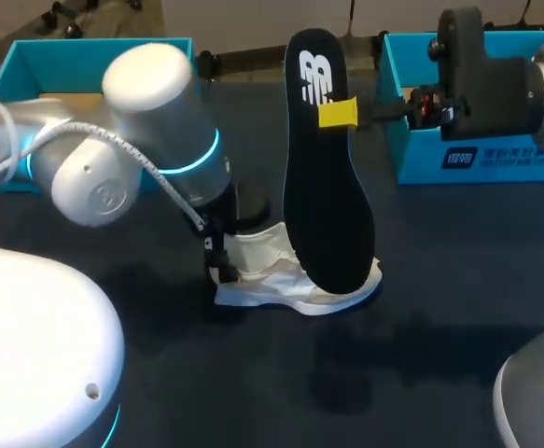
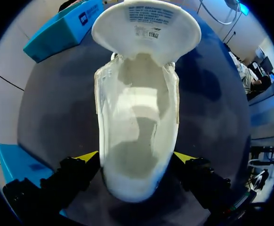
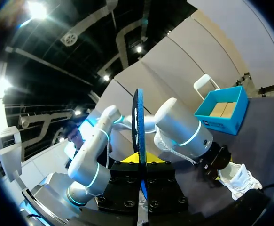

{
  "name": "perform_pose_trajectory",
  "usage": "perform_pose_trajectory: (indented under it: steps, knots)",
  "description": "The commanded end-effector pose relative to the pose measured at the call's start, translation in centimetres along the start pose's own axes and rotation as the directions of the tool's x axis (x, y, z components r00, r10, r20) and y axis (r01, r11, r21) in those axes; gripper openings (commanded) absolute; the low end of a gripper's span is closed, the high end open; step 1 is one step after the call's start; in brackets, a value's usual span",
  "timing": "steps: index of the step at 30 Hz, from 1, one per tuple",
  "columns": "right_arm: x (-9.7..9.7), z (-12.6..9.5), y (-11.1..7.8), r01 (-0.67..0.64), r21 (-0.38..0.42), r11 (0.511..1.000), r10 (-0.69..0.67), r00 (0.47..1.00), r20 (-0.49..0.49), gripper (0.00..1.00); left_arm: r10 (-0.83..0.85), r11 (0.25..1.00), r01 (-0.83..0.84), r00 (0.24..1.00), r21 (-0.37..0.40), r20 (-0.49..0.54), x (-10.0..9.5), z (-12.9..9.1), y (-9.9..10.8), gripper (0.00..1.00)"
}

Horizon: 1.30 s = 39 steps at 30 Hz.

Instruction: Take the shoe out of the shoebox, open the shoe tongue, remove and reinsert the insole, then place the shoe into the shoebox

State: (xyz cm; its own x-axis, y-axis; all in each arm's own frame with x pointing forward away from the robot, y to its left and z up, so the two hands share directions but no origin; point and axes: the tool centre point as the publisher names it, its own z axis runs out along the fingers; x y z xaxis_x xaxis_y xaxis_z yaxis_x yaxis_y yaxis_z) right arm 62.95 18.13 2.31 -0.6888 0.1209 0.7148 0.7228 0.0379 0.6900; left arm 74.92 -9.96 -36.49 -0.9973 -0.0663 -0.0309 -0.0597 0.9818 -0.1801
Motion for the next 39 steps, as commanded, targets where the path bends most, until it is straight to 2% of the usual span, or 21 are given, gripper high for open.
perform_pose_trajectory:
  steps: [1, 13, 27, 39]
  knots:
    - [0.0, 0.3, 0.0, -0.002, 0.000, 1.000, 0.002, 1.000, 0.002, 0.00, 0.003, 0.998, -0.003, 1.000, -0.066, -0.002, 0.2, -1.7, -0.3, 1.00]
    - [0.0, 0.3, 0.0, -0.002, 0.000, 1.000, 0.002, 1.000, 0.002, 0.00, 0.042, 0.990, -0.040, 0.999, -0.132, 0.013, 0.1, -4.0, -0.3, 1.00]
    - [0.0, 0.3, 0.0, -0.002, 0.000, 1.000, 0.002, 1.000, 0.002, 0.00, 0.021, 0.993, -0.017, 0.999, -0.117, 0.028, -0.1, -5.6, 0.2, 1.00]
    - [0.0, 0.3, 0.0, -0.002, 0.000, 1.000, 0.002, 1.000, 0.002, 0.00, 0.021, 0.993, -0.017, 0.999, -0.117, 0.028, -0.1, -5.6, 0.2, 1.00]
